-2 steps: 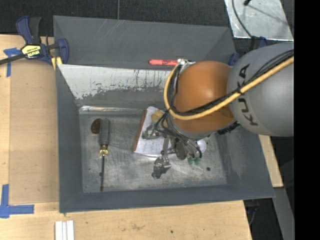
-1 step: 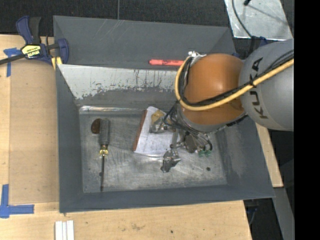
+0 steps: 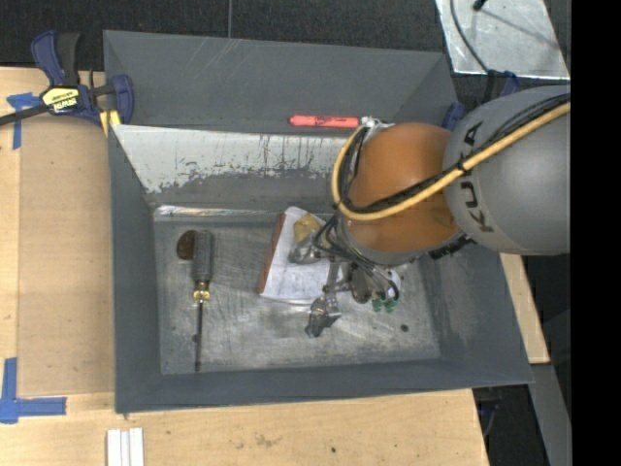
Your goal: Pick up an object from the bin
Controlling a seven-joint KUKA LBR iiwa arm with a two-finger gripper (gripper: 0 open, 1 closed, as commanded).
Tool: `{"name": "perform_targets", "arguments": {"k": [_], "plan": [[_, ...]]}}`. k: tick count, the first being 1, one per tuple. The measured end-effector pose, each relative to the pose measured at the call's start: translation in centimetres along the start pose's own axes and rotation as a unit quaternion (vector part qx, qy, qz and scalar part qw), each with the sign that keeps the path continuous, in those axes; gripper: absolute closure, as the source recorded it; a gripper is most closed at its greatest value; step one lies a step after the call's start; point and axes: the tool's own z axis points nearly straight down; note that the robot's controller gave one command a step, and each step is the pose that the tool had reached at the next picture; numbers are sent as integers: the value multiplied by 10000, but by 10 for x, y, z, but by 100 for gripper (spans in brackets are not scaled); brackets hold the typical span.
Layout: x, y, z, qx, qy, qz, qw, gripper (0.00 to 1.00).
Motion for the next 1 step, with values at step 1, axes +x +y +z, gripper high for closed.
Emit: {"name": "perform_targets", "arguments": {"k": [1], "plan": [[8,25,14,23,92,-202,9998,0]]}}
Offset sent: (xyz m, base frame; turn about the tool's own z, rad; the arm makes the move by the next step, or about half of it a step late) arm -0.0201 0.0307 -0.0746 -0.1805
